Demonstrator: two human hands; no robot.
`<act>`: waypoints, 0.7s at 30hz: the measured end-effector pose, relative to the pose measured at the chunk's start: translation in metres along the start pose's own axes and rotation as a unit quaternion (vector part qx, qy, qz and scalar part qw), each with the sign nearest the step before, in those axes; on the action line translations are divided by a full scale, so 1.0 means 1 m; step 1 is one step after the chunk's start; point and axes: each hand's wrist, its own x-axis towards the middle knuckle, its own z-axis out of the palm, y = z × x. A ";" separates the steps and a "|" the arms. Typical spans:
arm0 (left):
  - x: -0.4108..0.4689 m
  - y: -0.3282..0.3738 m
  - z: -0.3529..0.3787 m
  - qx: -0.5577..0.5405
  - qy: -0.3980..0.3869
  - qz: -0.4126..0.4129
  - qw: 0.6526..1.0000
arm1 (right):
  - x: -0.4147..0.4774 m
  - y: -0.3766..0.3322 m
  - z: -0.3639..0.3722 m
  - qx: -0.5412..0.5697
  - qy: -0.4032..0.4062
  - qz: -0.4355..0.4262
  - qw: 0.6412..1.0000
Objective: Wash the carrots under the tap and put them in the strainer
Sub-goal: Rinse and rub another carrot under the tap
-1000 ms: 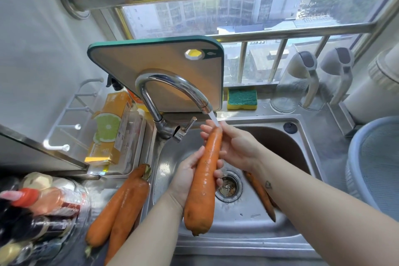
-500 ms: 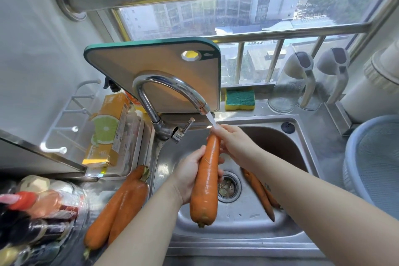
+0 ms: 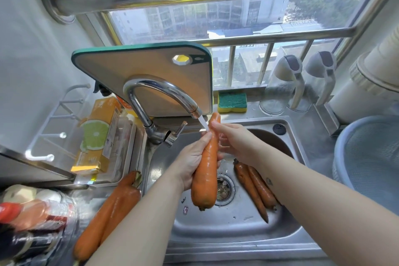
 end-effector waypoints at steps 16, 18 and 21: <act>0.020 -0.012 0.000 0.207 0.137 0.124 0.961 | 0.000 0.003 -0.006 0.043 0.175 -0.052 0.982; 0.021 -0.010 0.007 0.170 0.175 0.125 0.962 | -0.001 0.002 -0.009 0.051 0.191 -0.065 0.978; 0.022 -0.009 0.014 0.246 0.214 0.155 0.933 | -0.002 0.001 -0.013 0.026 0.216 -0.082 0.973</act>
